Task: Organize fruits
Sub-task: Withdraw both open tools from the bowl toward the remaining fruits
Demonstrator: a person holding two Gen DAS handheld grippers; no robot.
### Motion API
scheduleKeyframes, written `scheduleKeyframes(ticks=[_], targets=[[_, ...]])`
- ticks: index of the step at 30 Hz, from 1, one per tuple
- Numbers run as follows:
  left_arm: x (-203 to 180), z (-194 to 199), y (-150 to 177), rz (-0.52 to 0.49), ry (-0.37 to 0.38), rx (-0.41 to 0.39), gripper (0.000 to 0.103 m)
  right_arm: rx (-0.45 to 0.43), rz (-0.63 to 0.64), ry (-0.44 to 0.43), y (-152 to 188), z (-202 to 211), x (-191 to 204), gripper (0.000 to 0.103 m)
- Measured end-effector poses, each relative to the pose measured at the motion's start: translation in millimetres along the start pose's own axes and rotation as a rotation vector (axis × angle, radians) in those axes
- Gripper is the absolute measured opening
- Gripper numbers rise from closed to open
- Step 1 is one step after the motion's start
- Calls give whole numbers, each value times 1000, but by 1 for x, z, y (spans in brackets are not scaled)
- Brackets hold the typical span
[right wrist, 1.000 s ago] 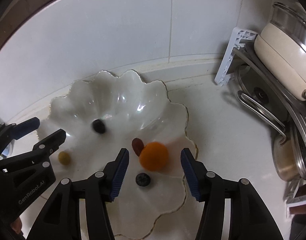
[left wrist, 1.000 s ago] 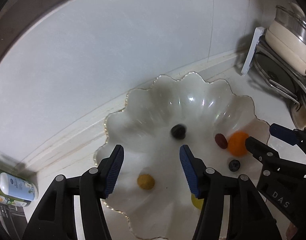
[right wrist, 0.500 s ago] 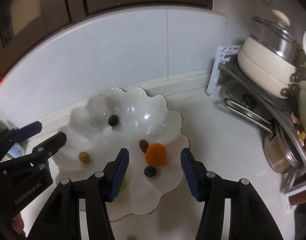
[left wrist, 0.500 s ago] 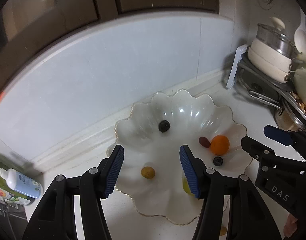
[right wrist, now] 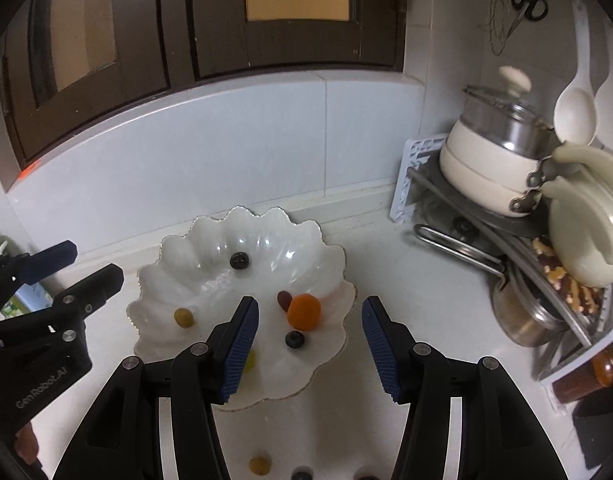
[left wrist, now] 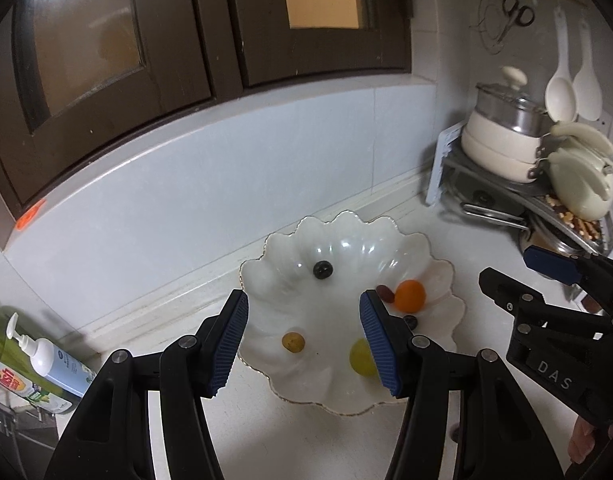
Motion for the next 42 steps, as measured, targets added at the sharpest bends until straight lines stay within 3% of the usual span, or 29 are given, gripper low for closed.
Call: scheduleKeyframes(ticks=[21,42], targets=[[-21,59,41,-36,71,-92,57,-106,-41,60,45,68,-11,55],[-45,83,92,-106,134,-112,57,-106,-72,98,110,93,-12,55]])
Point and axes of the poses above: each gripper's, at about its wrist camera, not at the fingertips, and z roughly against the way its jaws point, x to its left, y to its underside, the point moved 10 cm from there along -z, roughly the way its jaws point, and after that the axes turned 10 degrees about x, right-handed, at the moved point
